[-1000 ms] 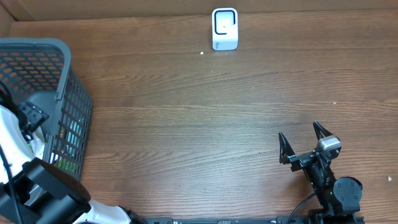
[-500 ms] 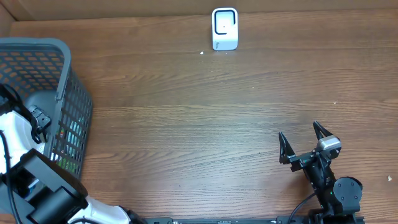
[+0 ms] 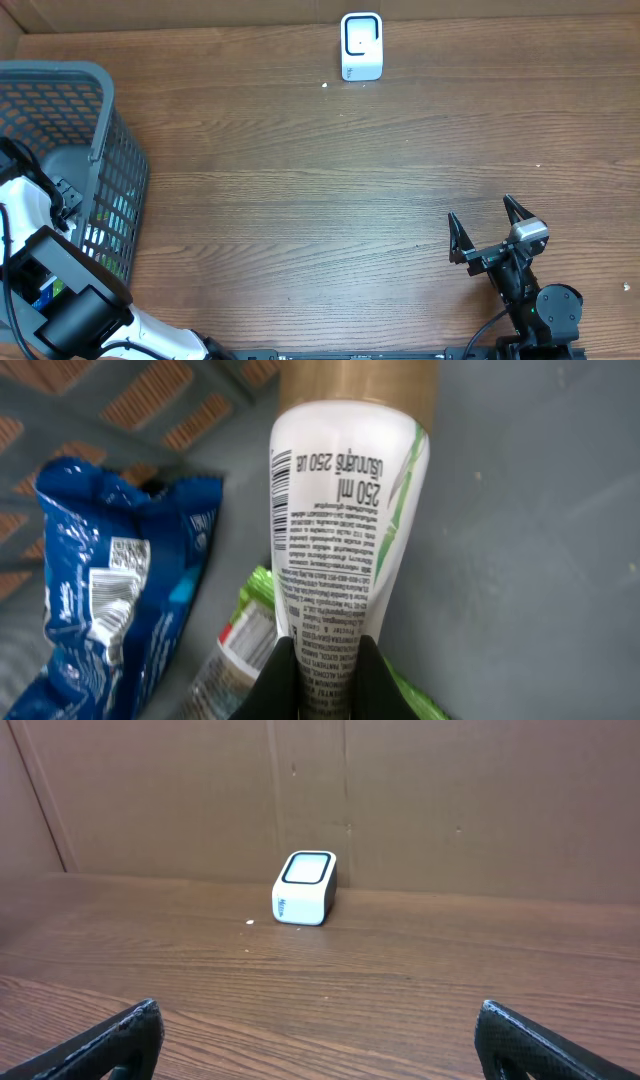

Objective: Scan the item barcode
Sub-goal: 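Grasp the white tube in the basket with the left gripper and lift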

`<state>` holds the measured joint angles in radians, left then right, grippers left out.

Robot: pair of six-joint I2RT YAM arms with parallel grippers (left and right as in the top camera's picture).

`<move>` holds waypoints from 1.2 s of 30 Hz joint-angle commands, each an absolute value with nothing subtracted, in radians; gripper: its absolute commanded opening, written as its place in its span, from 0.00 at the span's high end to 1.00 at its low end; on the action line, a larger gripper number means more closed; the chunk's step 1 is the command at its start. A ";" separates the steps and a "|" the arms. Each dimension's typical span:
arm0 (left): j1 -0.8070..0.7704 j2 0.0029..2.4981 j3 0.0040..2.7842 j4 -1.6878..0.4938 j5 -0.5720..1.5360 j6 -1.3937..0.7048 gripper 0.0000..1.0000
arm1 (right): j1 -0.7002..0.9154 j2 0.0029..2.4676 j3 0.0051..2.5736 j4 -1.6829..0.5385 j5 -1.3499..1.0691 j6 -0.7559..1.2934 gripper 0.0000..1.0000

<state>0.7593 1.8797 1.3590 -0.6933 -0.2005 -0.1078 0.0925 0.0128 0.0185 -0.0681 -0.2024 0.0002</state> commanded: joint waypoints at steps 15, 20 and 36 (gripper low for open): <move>0.626 1.726 1.977 -1.114 -0.047 -0.155 0.96 | 0.097 0.003 0.008 -0.062 -0.199 0.003 0.00; 0.527 1.619 2.093 -1.162 -0.057 -0.107 0.96 | 0.097 0.003 0.008 -0.062 -0.199 0.003 0.00; 0.560 1.671 2.059 -1.333 -0.143 -0.318 0.33 | 0.097 0.003 0.008 -0.062 -0.199 0.003 0.00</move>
<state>0.5320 1.6165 2.0808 -1.3193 -0.1394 -0.2176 0.0925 0.0128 0.0185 -0.0685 -0.2016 0.0002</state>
